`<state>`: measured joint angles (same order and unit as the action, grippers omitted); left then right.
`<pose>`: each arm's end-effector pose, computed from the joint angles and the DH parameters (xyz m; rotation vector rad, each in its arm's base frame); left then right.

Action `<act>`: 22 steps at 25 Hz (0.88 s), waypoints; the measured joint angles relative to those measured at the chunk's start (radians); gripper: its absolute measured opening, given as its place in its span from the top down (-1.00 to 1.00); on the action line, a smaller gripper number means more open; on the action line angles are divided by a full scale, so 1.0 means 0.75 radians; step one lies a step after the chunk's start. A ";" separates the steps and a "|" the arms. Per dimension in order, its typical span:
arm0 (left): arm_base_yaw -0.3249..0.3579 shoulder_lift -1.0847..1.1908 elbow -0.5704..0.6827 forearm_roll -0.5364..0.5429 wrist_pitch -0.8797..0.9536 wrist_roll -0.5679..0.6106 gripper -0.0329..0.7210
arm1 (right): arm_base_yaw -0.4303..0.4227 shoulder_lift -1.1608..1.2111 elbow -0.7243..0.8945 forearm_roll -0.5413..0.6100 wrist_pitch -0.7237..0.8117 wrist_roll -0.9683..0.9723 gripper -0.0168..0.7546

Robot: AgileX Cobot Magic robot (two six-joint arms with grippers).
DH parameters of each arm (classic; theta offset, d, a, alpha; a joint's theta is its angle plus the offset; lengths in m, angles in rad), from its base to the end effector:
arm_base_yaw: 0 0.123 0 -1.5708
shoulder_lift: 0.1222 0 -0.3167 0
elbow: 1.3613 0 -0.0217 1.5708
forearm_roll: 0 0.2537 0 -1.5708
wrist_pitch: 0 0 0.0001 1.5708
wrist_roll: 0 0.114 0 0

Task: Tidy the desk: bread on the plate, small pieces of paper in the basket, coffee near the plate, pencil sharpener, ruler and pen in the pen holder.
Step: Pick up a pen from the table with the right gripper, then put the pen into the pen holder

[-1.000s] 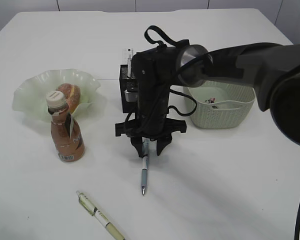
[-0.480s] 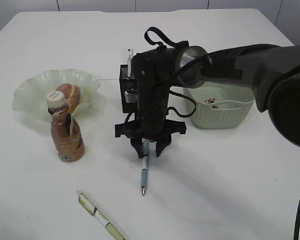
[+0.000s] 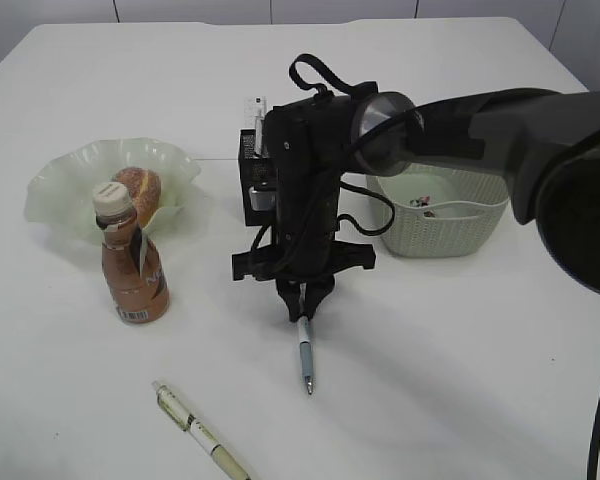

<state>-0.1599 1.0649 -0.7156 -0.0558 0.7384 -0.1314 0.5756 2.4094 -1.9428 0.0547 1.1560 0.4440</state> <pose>0.1905 -0.0351 0.2760 -0.0023 2.5790 -0.1731 0.4224 0.2809 0.1169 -0.1730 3.1290 0.0961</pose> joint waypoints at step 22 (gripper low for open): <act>0.000 0.000 0.000 -0.003 -0.003 0.000 -0.07 | -0.327 -0.281 0.003 0.654 -0.007 -0.671 0.81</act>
<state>-0.1599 1.0649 -0.7156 -0.0582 0.7361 -0.1314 0.3302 2.1984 -1.9407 0.5453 1.1507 -0.0589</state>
